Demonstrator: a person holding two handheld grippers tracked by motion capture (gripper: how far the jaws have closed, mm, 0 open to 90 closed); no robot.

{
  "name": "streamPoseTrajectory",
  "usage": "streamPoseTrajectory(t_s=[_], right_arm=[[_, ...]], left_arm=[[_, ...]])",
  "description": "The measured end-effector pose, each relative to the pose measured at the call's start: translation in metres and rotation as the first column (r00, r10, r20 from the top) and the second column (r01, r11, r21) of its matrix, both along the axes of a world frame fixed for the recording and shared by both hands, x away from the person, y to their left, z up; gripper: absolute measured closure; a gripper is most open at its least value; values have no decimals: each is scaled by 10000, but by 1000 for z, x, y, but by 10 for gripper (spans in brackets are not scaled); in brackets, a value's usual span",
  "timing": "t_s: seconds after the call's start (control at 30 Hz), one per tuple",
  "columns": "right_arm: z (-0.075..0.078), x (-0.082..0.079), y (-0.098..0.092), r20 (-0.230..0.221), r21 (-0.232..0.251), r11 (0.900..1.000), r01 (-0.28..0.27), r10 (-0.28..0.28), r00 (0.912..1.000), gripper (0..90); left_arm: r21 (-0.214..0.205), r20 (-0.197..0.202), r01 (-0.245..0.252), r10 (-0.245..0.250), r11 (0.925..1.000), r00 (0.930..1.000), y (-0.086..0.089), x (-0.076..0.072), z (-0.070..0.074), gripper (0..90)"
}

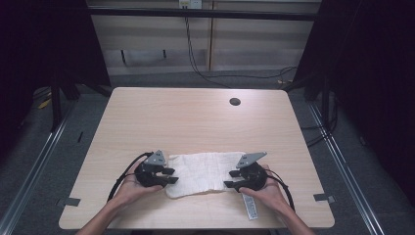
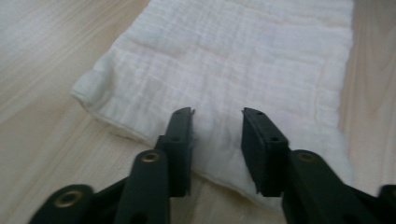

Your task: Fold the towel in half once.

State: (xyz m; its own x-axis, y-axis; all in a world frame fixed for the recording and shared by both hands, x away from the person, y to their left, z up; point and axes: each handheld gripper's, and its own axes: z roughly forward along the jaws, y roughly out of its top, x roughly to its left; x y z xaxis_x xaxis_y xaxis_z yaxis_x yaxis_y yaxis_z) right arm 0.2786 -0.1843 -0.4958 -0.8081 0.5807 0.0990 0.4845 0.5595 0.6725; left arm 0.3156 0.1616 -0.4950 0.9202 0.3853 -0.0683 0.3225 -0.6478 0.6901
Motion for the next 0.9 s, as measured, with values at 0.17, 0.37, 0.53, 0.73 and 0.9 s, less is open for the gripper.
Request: streamPoseTrajectory(t_s=[0.17,0.37,0.53,0.73,0.9], right_arm=[[1,-6,3,97,-175,9998,31,-30,9999,683],[4,-14,-1,-207,-342,9994,39,-46,9998,759],[3,-24,-9,-478,-43,9999,-112,110,9988,787],[3,-31,-12,-658,96,9992,-385,390,9971,859],[4,-40,-13,-692,-110,9986,-508,500,9963,868]], left_arm=[[-269,-153,-193,189,9995,9997,3,3,-2,826],[-277,-333,-179,170,9995,9993,1,1,-1,875],[-352,-718,125,-150,9993,9973,-2,-12,-1,876],[-339,-814,281,-308,9990,9962,-1,-24,0,880],[-275,-772,480,-500,9985,9958,-3,-34,1,882]])
